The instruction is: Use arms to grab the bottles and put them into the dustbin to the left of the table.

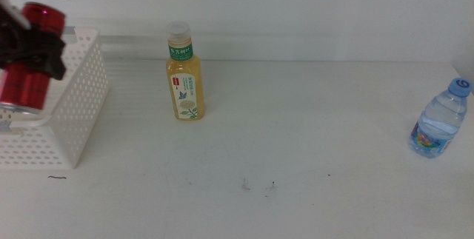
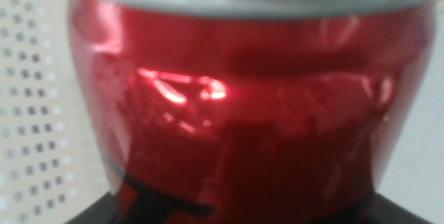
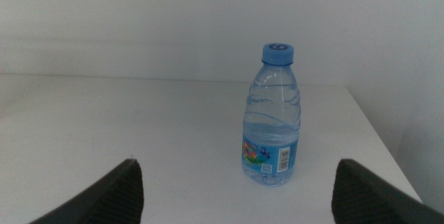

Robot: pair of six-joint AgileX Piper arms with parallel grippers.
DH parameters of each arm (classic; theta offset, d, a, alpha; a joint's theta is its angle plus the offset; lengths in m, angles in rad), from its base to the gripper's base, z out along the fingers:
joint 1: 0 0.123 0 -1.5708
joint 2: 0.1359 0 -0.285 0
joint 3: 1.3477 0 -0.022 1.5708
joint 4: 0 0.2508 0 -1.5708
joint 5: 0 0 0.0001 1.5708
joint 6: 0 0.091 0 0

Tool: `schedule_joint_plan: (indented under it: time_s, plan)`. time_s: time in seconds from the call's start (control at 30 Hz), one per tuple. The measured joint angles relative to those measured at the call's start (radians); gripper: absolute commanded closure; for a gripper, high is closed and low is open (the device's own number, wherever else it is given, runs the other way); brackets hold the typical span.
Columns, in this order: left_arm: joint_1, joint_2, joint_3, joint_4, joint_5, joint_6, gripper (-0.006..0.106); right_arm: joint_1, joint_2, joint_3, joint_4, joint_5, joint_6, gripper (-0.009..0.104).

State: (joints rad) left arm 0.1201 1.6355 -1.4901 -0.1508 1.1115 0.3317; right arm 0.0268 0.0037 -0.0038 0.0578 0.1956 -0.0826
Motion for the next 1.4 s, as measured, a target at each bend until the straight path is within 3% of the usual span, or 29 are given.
schedule_joint_plan:
  time_s: [0.57,1.2,1.4]
  plan:
    - [0.159,0.217,-0.226,-0.07,0.027,0.04,0.086,0.0,0.0,0.0,0.0,0.0,0.0,0.012]
    - [0.177,0.404,-0.254,-0.067,-0.024,0.06,0.086,0.0,0.0,0.0,0.0,0.0,0.0,0.012]
    - [0.177,0.433,-0.254,-0.03,-0.043,0.061,0.074,0.0,0.0,0.0,0.0,0.0,0.0,0.012]
